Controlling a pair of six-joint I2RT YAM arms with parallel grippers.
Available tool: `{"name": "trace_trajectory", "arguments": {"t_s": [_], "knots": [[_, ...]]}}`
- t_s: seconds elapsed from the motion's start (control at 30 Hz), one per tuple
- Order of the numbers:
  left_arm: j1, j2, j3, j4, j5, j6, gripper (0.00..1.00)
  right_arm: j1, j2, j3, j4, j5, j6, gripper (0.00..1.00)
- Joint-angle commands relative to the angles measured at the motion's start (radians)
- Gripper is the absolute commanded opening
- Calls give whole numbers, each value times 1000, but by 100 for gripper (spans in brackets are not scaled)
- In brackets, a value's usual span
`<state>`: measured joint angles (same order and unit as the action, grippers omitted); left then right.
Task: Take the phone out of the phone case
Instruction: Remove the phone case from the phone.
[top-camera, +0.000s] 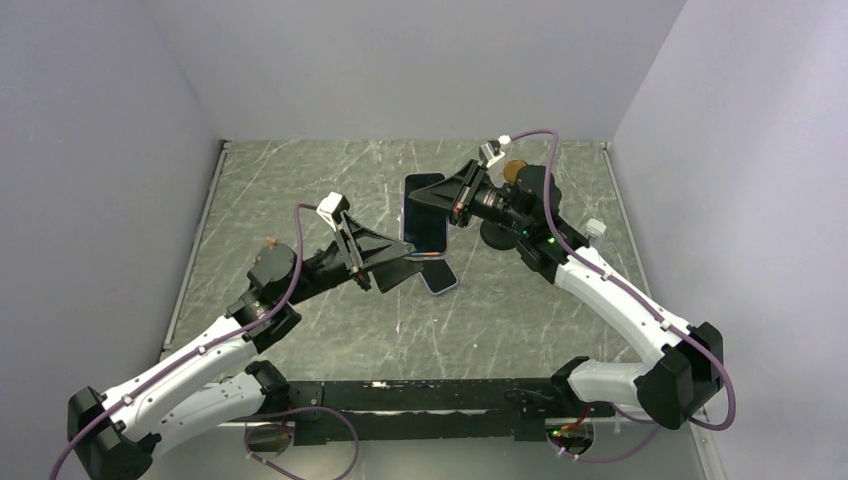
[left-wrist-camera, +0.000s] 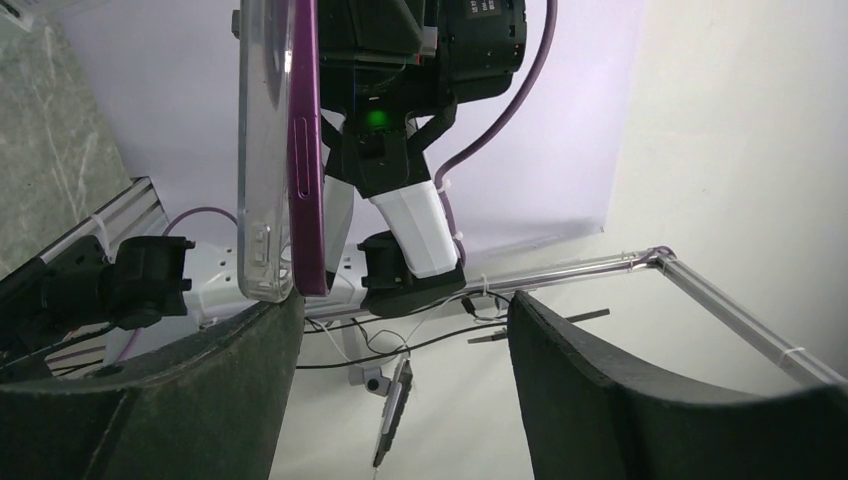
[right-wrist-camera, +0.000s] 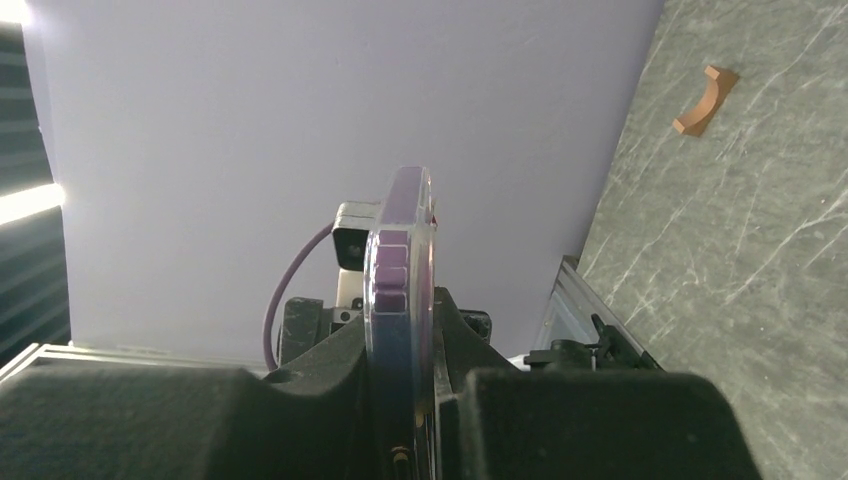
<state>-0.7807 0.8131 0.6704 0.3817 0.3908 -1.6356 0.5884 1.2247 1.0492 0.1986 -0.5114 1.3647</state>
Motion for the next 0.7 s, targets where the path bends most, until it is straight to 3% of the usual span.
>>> {"name": "trace_trajectory", "arguments": {"t_s": [0.0, 0.23, 0.4, 0.53, 0.67], "knots": [[-8, -39, -8, -23, -64, -39, 78, -2, -39, 3, 93, -18, 32, 0], [-7, -22, -53, 104, -110, -83, 77, -1, -55, 0, 59, 2, 11, 0], [-7, -32, -50, 93, -127, -77, 76, 3, -60, 4, 37, 7, -10, 0], [-8, -64, -73, 139, -171, -79, 70, 10, -71, 15, -26, 35, -63, 0], [-9, -65, -87, 157, -155, -111, 72, 11, -76, 17, -60, 46, -91, 0]]}}
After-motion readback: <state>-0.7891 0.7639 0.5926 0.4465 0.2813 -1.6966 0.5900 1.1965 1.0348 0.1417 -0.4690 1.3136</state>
